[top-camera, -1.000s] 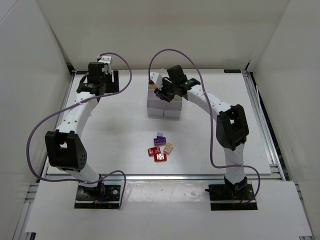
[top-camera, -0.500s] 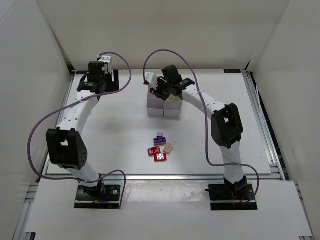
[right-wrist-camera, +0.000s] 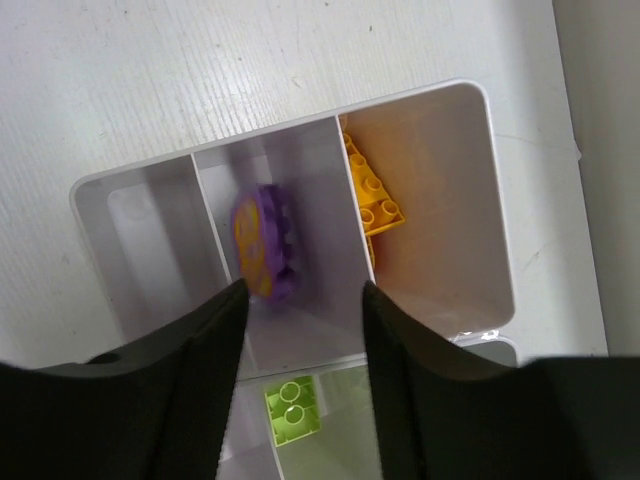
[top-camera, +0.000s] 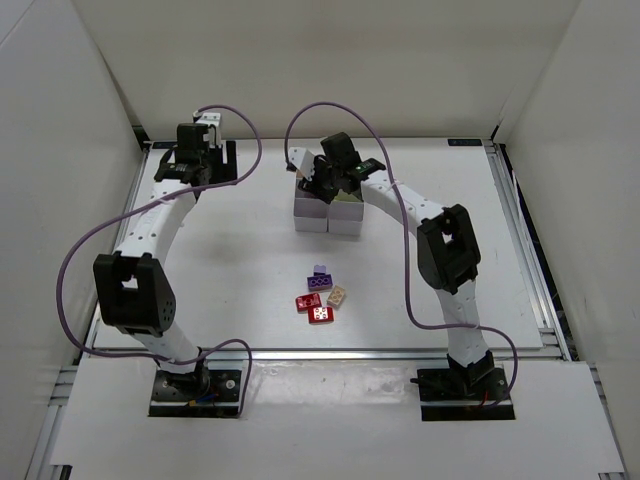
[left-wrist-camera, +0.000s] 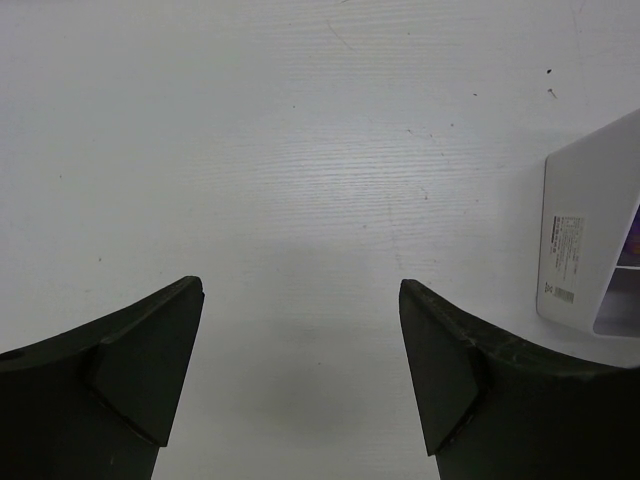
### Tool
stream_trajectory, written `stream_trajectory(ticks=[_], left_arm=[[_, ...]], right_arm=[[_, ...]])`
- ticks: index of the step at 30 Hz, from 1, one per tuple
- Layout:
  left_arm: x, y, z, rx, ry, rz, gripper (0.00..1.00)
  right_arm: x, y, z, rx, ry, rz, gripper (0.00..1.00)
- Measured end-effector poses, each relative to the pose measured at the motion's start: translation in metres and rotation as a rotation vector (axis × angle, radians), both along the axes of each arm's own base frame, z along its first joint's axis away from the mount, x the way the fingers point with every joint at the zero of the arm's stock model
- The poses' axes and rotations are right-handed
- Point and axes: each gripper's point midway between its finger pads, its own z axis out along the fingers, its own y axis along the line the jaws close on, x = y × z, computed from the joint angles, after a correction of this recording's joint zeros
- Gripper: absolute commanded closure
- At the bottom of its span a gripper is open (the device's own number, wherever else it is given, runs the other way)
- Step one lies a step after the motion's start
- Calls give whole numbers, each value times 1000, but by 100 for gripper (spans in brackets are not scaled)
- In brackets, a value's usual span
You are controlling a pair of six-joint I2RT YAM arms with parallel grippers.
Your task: Sort the legos into containers by color
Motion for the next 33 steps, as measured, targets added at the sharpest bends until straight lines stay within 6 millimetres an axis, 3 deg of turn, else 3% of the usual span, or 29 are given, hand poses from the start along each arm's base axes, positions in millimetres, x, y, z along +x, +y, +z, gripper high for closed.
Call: stream_trajectory(ticks=[2,12,15,18,20,23,26,29,31,33], left_arm=[[0,0,0,0,0,0,10],[1,-7,-2,-22,7,-30,14],[-6,-18,-7,-66,8,-85,16],[-32,-39,-19,-126,45,-196,16],[-54,-65,-24,-174,76,-344,18],[-86,-111,-24,-264,110,-582,22],[-117,-149,-32,-323,172,-763,26],[-147,-186,-45,-317,233,-920,29],[-162,-207,-55,-290,264,-1003,31],[-175,-224,-68,-262,300,-1073,32]], right_arm=[[1,0,1,2,-4,-2,40],[0,2,11,31,-2,-30,41],[-6,-4,39,80,-17,-83,40],[-20,-18,90,158,-69,-148,39],[-32,-33,127,223,-110,-191,39],[-45,-71,168,306,-147,-273,39],[-36,-132,171,351,-118,-428,39],[-17,-217,135,349,-28,-654,39],[-18,-267,100,329,56,-791,39],[-28,-301,70,305,136,-888,39]])
